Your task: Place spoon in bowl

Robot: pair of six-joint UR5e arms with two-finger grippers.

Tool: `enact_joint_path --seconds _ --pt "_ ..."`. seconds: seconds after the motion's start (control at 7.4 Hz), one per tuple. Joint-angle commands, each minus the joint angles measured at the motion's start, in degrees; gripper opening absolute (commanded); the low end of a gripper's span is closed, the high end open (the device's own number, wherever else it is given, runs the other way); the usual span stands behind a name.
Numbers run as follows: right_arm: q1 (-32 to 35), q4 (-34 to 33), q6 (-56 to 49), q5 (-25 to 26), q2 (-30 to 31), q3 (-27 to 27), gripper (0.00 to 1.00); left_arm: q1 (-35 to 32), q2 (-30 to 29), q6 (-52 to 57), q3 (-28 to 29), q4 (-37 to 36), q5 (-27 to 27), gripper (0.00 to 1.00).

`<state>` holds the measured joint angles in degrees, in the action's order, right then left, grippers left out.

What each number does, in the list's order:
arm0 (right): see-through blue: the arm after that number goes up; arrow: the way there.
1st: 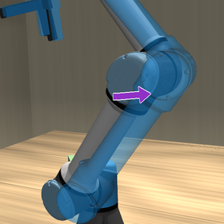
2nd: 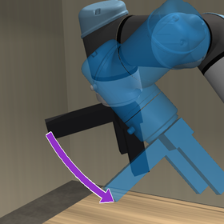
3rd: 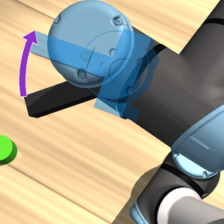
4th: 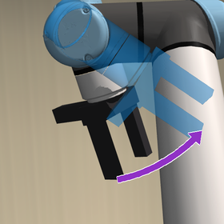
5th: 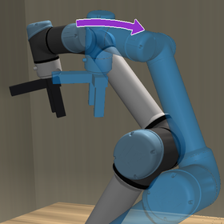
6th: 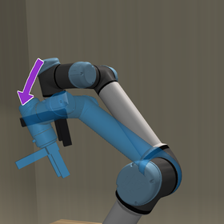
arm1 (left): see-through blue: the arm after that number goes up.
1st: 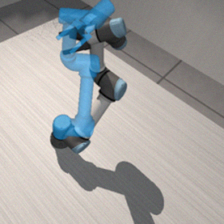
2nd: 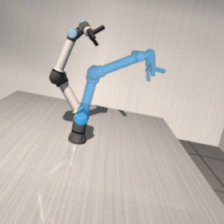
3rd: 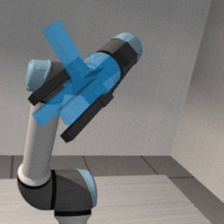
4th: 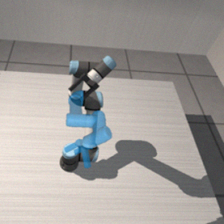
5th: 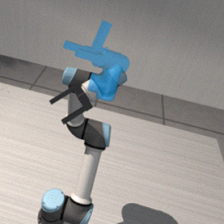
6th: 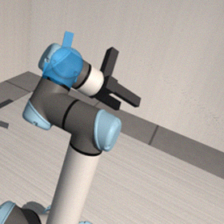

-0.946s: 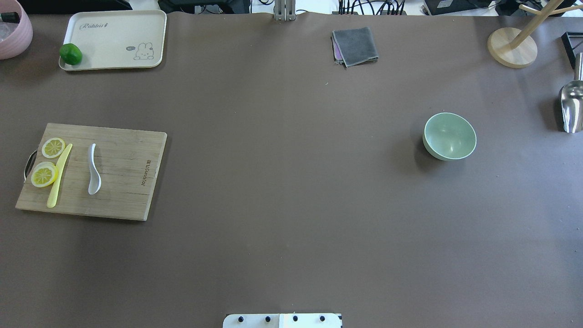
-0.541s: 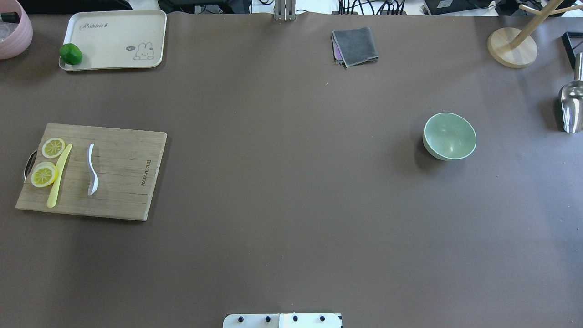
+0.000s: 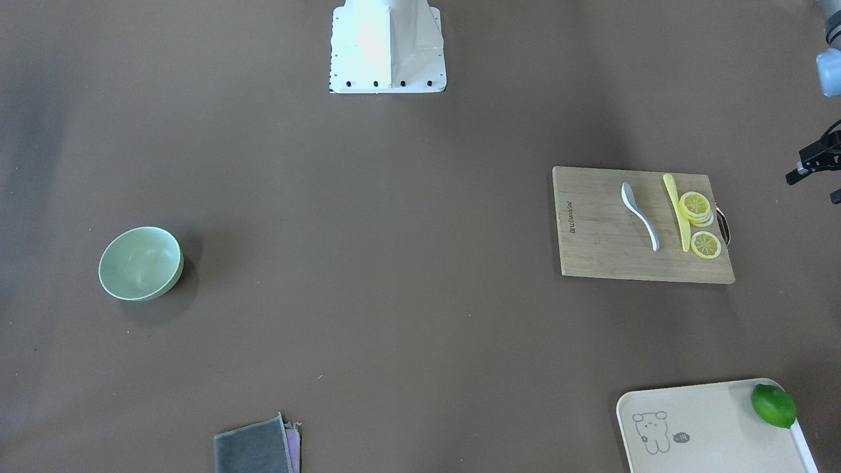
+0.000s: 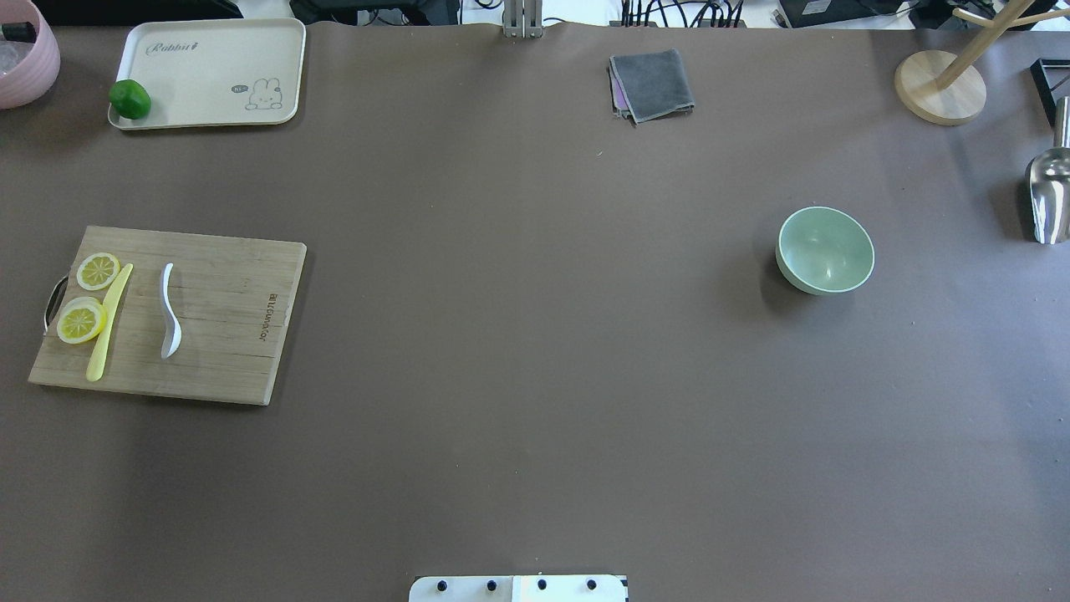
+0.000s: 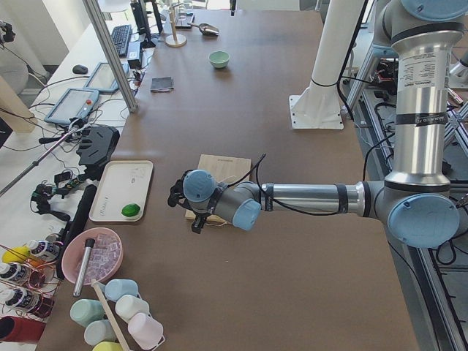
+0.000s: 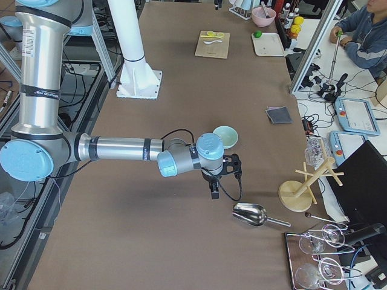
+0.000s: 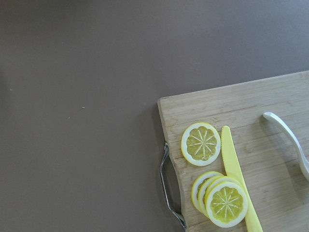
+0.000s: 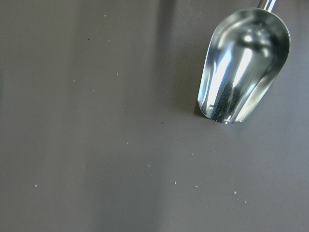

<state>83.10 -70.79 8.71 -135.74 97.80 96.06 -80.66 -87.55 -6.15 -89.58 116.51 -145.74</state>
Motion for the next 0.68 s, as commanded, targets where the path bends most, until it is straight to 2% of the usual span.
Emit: enact_joint_path --seconds 0.0,0.54 --pt "-0.04 2.85 0.25 0.03 -0.23 -1.83 1.0 -0.02 -0.51 0.0 0.37 0.74 2.99 0.98" --pt "-0.74 2.85 0.43 -0.49 -0.33 -1.49 1.0 0.16 0.19 -4.83 -2.43 2.14 3.89 0.97"
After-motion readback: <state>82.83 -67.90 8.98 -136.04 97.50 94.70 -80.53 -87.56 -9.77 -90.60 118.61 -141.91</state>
